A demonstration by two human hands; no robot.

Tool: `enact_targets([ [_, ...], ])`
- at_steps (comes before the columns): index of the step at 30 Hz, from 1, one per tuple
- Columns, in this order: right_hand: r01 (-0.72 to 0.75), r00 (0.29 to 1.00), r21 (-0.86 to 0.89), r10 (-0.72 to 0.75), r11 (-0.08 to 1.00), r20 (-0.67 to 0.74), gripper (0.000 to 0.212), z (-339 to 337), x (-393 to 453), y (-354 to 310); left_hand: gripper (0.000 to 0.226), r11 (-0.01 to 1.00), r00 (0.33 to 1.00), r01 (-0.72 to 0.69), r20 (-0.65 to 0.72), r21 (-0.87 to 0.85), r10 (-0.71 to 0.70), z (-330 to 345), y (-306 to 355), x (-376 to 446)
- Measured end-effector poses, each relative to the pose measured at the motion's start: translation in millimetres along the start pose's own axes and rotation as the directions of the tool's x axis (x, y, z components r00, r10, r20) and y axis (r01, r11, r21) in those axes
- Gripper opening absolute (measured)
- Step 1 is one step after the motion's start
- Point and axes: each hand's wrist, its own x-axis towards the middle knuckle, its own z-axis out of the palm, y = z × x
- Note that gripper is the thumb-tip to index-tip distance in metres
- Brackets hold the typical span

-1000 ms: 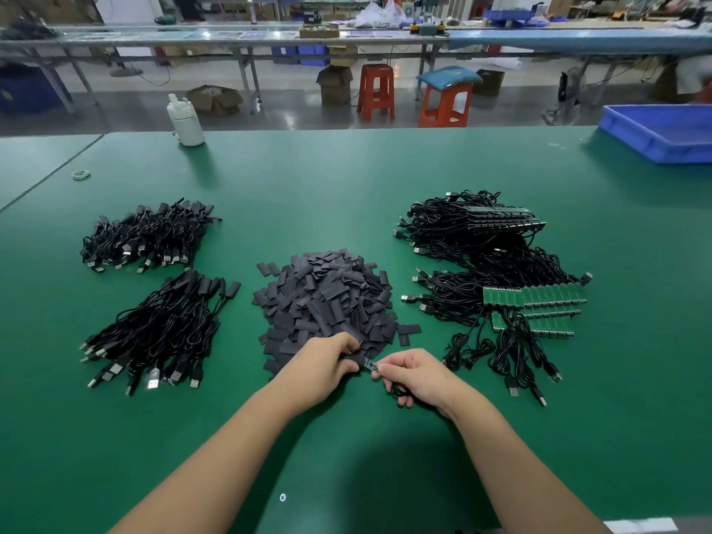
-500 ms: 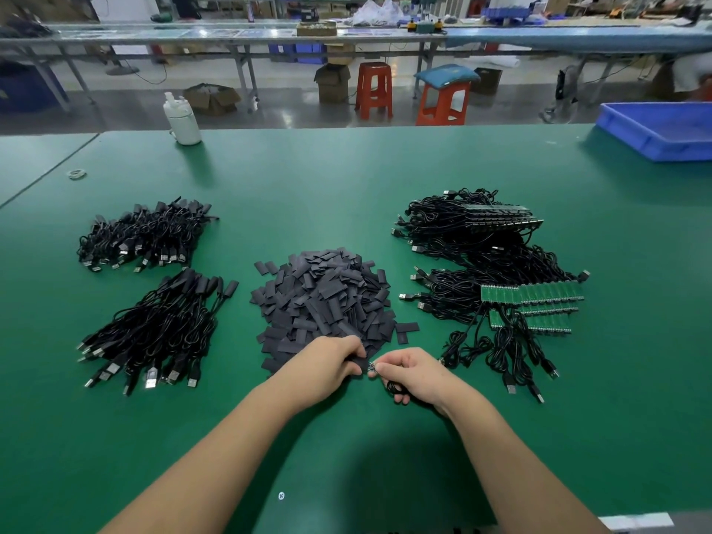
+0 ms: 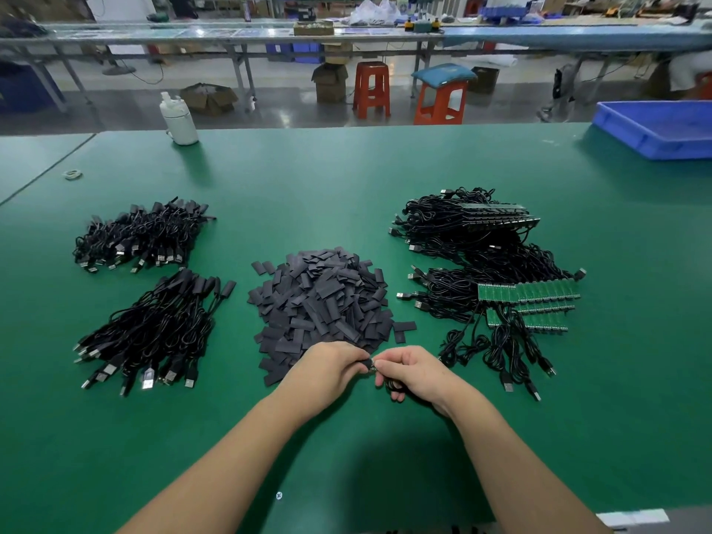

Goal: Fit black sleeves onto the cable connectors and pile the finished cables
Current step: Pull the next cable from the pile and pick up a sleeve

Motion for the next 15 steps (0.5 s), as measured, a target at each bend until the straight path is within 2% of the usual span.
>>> enact_targets([
  [5,-0.002,1.0,0.003,0.002,1.0,0.011,0.021,0.1,-1.0,0.1,0.021,0.997,0.997,0.04,-0.07,-0.066,-0.045,3.4,4.0,-3.8],
  [15,0.0,1.0,0.014,0.0,1.0,-0.003,0.021,0.6,2.1,2.8,0.027,0.999,0.999,0.041,-0.032,-0.015,-0.042,6.8,3.4,-1.7],
])
